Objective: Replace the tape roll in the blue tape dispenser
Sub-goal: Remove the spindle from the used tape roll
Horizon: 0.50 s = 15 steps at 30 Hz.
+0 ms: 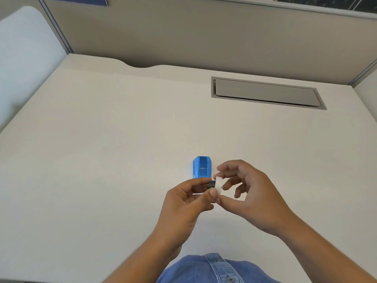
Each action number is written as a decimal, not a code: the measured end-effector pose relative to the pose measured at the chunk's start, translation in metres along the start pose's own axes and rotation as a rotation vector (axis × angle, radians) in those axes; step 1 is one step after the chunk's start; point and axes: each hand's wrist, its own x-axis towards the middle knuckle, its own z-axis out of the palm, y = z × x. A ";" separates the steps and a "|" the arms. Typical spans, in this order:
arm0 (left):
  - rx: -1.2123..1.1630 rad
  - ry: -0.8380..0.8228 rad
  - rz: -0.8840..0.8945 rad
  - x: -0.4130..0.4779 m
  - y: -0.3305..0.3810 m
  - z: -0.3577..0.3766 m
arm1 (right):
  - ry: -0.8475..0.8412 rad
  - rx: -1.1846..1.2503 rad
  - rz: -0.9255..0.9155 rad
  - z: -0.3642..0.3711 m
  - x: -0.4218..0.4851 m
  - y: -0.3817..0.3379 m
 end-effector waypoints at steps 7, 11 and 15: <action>0.007 -0.010 0.020 -0.006 0.004 -0.001 | 0.012 0.123 0.028 0.005 -0.014 0.003; 0.037 -0.012 0.034 -0.006 0.006 -0.001 | 0.005 0.142 0.025 0.003 -0.015 0.005; 0.046 -0.002 0.036 -0.003 0.007 -0.001 | 0.022 0.142 0.010 0.002 -0.012 0.007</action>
